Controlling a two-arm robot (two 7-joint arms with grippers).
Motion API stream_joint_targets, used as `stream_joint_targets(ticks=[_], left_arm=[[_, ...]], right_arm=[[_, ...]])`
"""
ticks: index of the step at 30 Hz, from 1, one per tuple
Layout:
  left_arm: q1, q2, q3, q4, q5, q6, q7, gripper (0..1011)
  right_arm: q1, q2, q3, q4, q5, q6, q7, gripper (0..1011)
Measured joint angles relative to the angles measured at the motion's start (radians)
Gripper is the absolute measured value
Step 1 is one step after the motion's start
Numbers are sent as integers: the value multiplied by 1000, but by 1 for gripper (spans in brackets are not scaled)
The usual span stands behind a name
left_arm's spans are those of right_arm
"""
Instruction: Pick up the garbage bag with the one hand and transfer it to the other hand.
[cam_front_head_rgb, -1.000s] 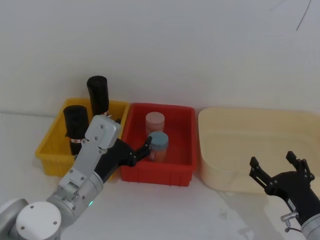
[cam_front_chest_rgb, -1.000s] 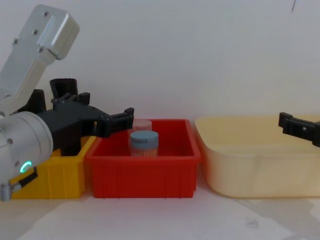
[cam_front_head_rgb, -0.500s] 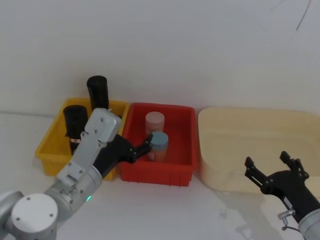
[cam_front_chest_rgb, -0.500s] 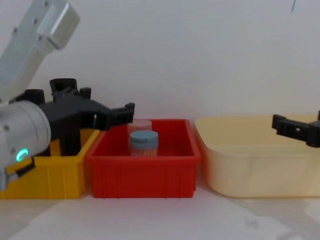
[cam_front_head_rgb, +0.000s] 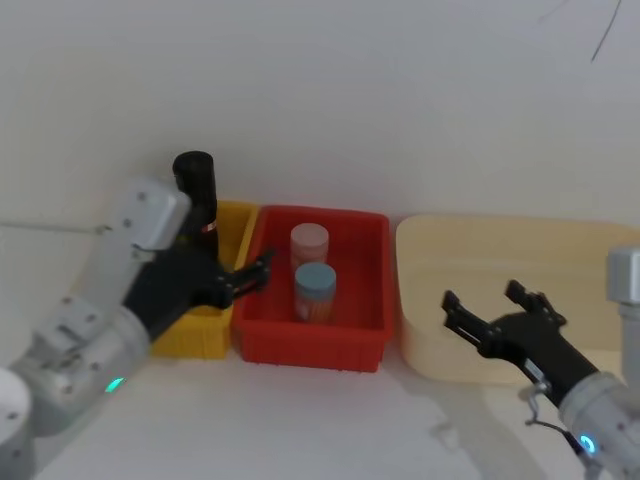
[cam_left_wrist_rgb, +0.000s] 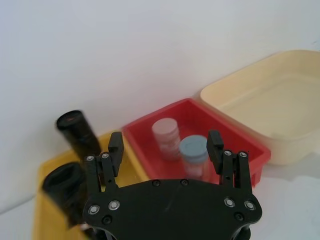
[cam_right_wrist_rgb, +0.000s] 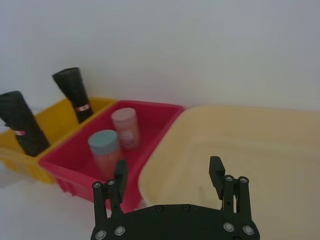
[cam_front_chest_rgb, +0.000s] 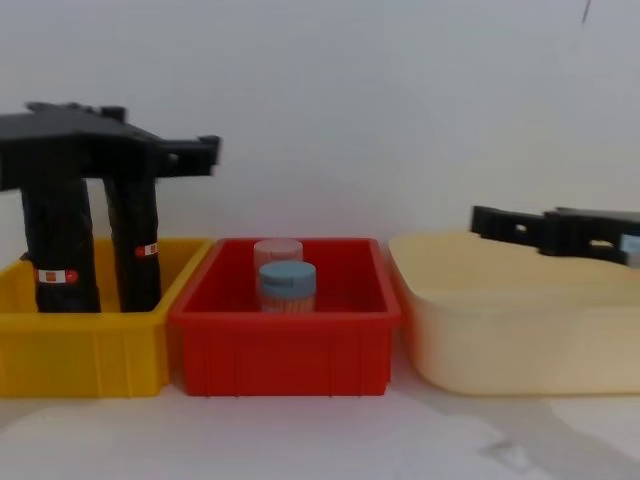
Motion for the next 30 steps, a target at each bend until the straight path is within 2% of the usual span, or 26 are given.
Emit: stream_joint_targets(ticks=[2,5,6,9,10,12,13,18,24,30], left_arm=[[27,14,-24,-26,-12,16,1,1001],[80,38,-86,-76,-35,36,1,1001],[108,49,-118,-96,-47,44,0,1001],[150,63,-170,-120,-69,51,-6,1001],[175,70,-200,-132,-83,54,-11,1001],[198,76,-232,-141,-100,55,-19,1001],[221,82,-265,-147,-114,55,-26,1001],[265,96,-342,-141,-161,48,-61,1001],[262,110,-373,-97,-195,32,-105,1001],[210,121,-360,-10,-219,11,-159,1001]], right_arm=[[21,-8,-12,4,6,20,5,1000],[46,-18,-27,8,12,43,9,1000],[51,-20,-31,9,13,49,9,1000],[75,-32,-47,12,16,68,10,1000],[82,-35,-51,14,17,73,10,1000],[98,-44,-61,19,19,87,9,1000],[103,-47,-65,20,19,92,9,1000],[136,-67,-89,39,20,115,3,1000],[163,-86,-110,60,14,131,-4,1000],[188,-104,-132,88,-1,137,-7,1000]])
